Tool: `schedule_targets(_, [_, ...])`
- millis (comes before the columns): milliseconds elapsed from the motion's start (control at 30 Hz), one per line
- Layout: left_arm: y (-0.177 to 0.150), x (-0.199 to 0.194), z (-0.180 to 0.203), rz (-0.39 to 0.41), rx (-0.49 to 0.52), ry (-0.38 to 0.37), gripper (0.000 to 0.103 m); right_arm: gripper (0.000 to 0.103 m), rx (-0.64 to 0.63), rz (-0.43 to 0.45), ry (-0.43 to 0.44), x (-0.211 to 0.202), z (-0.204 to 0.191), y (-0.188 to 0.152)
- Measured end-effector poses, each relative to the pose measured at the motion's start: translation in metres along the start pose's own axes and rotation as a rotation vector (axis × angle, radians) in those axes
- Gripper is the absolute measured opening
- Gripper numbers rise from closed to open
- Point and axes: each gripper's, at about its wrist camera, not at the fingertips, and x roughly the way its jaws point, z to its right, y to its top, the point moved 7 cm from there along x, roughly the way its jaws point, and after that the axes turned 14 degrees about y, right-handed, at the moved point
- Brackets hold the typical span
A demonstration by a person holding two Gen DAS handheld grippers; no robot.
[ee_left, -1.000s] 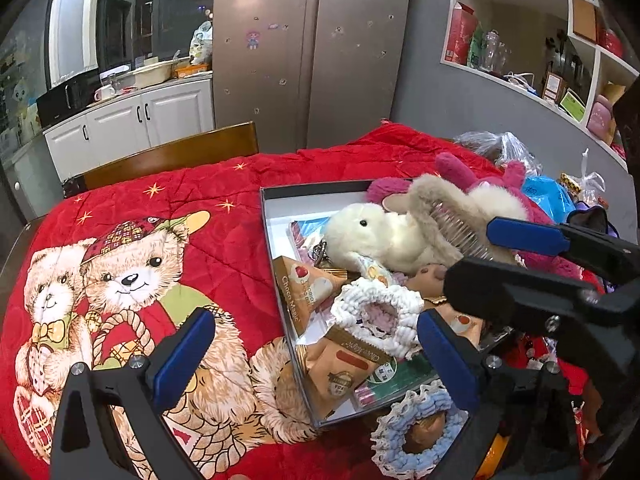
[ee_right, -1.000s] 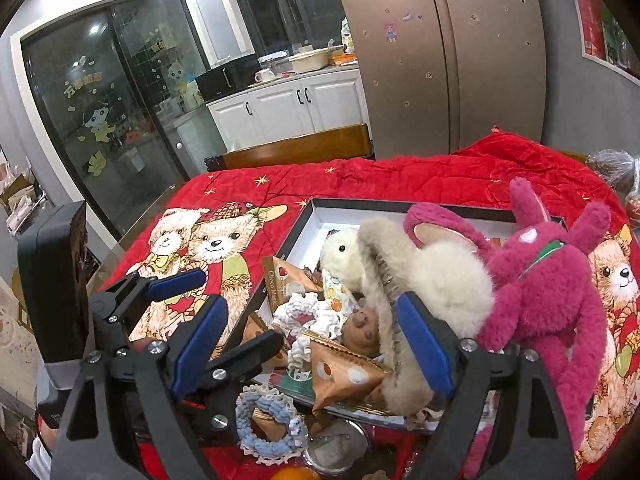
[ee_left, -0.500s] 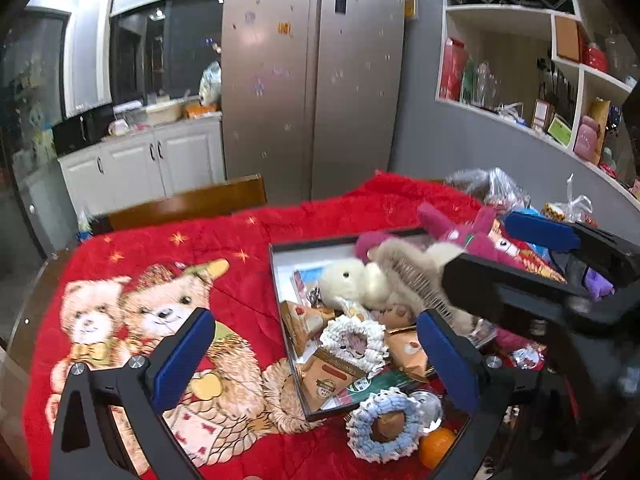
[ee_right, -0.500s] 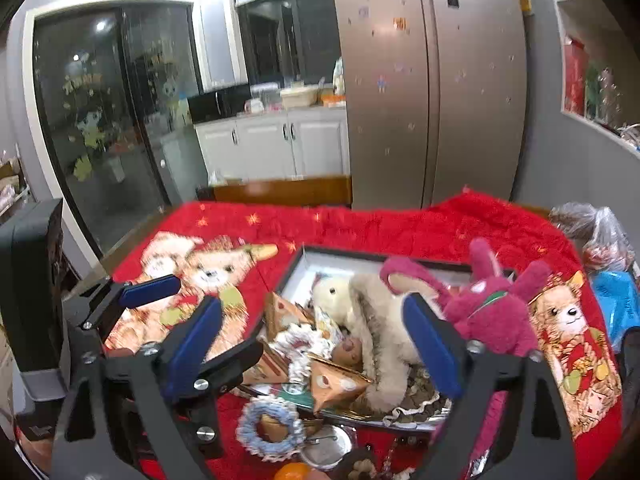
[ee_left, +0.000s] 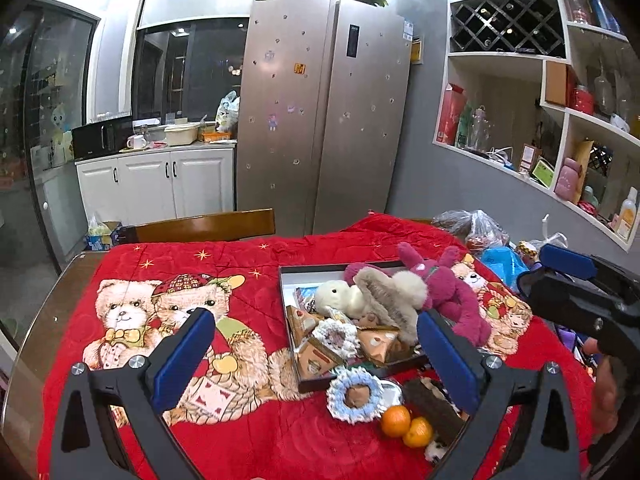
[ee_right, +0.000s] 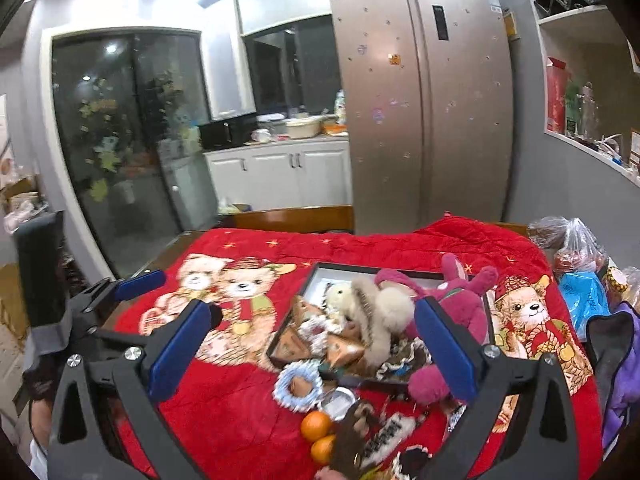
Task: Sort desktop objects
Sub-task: 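Withdraw both tools from the box toward the loose items on the quilt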
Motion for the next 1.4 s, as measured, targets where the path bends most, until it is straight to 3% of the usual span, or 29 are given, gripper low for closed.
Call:
schedule_targets(233, [-0.020,-0.028,0.011,0.028,0.012,-0.007,0.103,0.103,-0.009,0.017,-0.075,-0.041,-0.002,-0.035])
schedule_targets(433, [-0.045,-0.036,0.028,0.035,0.046,-0.026,0.103,0.103,-0.026,0.028,-0.085,-0.056,0.002,-0.077])
schedule_targets(700, [-0.088,-0.010,0.055,-0.024,0.042,-0.068,0.103,0.103,-0.022,0.019,-0.109,-0.052,0.028,-0.133])
schedule_targets(867, [-0.114,0.010,0.090,-0.094,0.114,-0.100,0.103,0.103,0.006,0.000,-0.145,-0.051,0.061,-0.152])
schedule_targets(1033, [-0.127,0.023,0.115,-0.128,0.152,-0.116,0.103,0.102,0.049,-0.022,-0.167,-0.046,0.093,-0.169])
schedule_targets(1133, [-0.131,0.031,0.126,-0.144,0.172,-0.110,0.103,0.096,0.081,-0.061,-0.196,-0.037,0.113,-0.183])
schedule_targets(1400, [-0.138,0.056,0.135,-0.188,0.166,-0.109,0.103,0.095,0.161,-0.080,-0.157,-0.029,0.133,-0.200])
